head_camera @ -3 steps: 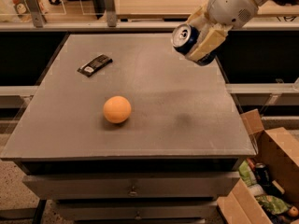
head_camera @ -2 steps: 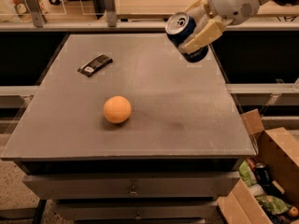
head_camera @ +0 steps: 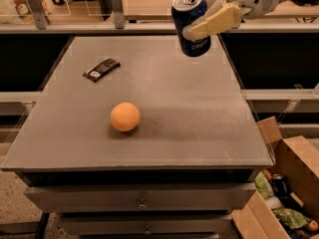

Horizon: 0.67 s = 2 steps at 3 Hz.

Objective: Place pepsi can upright

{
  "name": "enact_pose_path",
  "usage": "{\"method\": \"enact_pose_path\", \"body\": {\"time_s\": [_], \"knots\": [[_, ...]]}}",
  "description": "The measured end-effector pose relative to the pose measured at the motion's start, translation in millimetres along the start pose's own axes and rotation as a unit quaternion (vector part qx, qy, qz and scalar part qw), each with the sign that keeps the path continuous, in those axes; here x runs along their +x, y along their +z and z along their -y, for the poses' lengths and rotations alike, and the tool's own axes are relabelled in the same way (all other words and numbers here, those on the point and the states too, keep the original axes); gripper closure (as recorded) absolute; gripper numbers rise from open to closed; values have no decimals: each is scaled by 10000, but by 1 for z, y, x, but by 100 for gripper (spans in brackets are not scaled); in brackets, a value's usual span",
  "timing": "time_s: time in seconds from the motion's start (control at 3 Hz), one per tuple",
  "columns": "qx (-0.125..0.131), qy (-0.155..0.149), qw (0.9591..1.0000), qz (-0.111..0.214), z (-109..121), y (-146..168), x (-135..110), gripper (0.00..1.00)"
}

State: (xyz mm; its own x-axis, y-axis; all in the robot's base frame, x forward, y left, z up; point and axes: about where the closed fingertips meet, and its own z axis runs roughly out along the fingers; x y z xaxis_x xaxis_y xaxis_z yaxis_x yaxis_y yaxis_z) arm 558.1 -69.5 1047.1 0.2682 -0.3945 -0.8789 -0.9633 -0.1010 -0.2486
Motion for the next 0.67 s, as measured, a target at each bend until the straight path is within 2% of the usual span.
{"method": "enact_pose_path", "body": {"time_s": [0.33, 0.67], "knots": [[-35, 111, 9987, 504, -4, 0, -10, 100], [-92, 326, 9951, 927, -3, 10, 7, 100]]}}
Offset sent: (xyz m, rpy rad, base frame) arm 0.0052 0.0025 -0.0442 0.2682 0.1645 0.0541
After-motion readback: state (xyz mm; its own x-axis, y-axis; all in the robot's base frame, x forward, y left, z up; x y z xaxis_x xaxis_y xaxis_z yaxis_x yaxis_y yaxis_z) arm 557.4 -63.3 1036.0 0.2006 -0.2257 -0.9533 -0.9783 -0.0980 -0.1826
